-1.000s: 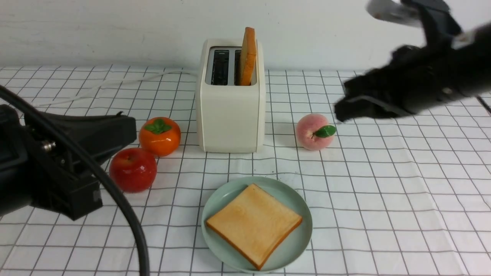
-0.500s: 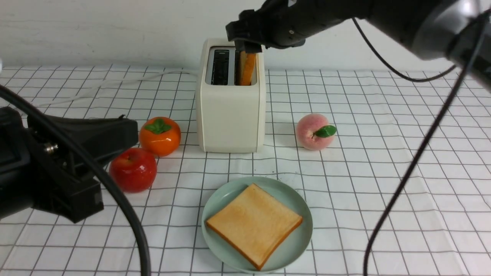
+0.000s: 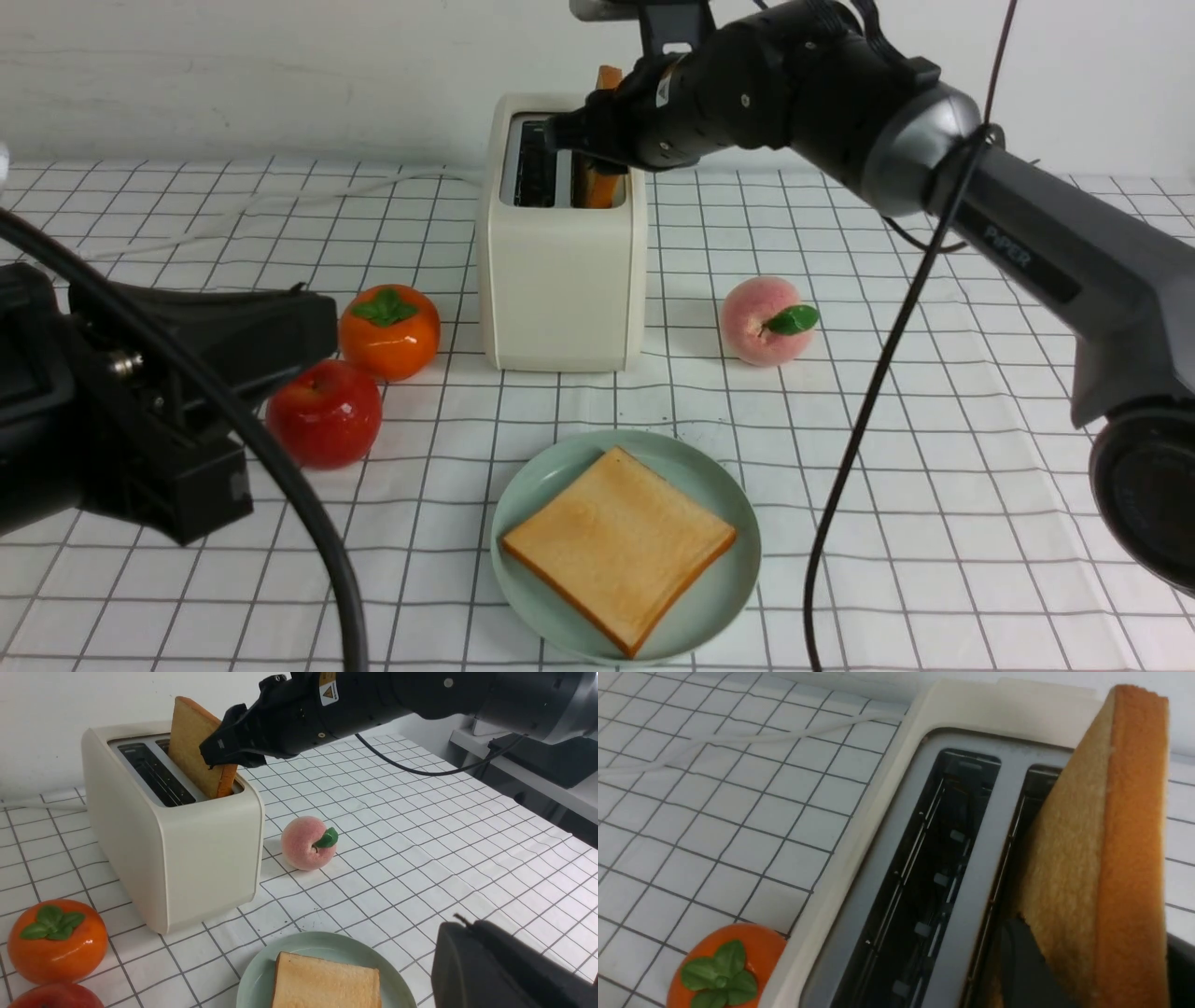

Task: Take toasted bread from bread machine on white checkered table place on plate.
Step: 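Grasp the toast slice in the toaster and pull it up out of the slot with the right gripper, then place the held slice of bread on top of the slice on the plate with the right gripper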

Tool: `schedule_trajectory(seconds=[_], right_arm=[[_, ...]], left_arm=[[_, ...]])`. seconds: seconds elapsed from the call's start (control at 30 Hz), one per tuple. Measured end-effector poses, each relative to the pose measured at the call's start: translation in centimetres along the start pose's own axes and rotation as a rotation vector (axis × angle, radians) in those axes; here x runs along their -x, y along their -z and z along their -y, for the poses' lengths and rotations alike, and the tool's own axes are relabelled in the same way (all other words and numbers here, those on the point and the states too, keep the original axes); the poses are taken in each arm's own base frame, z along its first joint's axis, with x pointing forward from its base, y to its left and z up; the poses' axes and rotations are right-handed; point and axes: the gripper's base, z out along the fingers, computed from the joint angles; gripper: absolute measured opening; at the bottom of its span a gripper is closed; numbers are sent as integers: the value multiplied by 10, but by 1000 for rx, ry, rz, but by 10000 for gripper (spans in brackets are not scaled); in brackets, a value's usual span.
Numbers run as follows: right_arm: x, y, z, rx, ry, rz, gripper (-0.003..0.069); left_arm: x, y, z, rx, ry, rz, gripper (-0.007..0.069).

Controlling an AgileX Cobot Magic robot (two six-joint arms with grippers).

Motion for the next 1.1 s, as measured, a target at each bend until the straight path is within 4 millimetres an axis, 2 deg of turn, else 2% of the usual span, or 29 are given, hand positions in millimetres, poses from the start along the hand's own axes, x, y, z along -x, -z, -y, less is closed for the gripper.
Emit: schedule_trajectory(seconds=[0.07, 0.17, 0.3, 0.37, 0.53, 0.57, 0.6, 0.63, 0.67, 0.73, 0.87, 0.9, 1.1], right_arm=[[1, 0, 0, 3, -6, 9, 162], [2, 0, -1, 6, -8, 21, 110], [6, 4, -1, 11, -8, 36, 109], [16, 18, -4, 19, -11, 66, 109], [57, 90, -15, 66, -38, 135, 109], [65, 111, -17, 73, -23, 140, 109], [75, 140, -19, 81, 4, 143, 109], [74, 140, -19, 79, 10, 133, 109], [81, 175, -21, 82, 55, 112, 109], [78, 203, -20, 71, 105, 33, 109], [68, 238, -17, 49, 181, -125, 109], [68, 238, -17, 49, 184, -125, 109], [53, 281, 0, -15, 204, -166, 109]], left_arm=[[0, 0, 0, 0, 0, 0, -13], [0, 0, 0, 0, 0, 0, -13], [0, 0, 0, 0, 0, 0, -13], [0, 0, 0, 0, 0, 0, -13], [0, 0, 0, 0, 0, -1, -13], [0, 0, 0, 0, 0, -1, -13], [0, 0, 0, 0, 0, -1, -13], [0, 0, 0, 0, 0, -1, -13], [0, 0, 0, 0, 0, -1, -13], [0, 0, 0, 0, 0, -1, -13], [-2, 0, 1, -16, 0, -20, -13], [-2, 0, 2, -19, 0, -23, -13], [-3, 0, 3, -29, 0, -35, -13]])
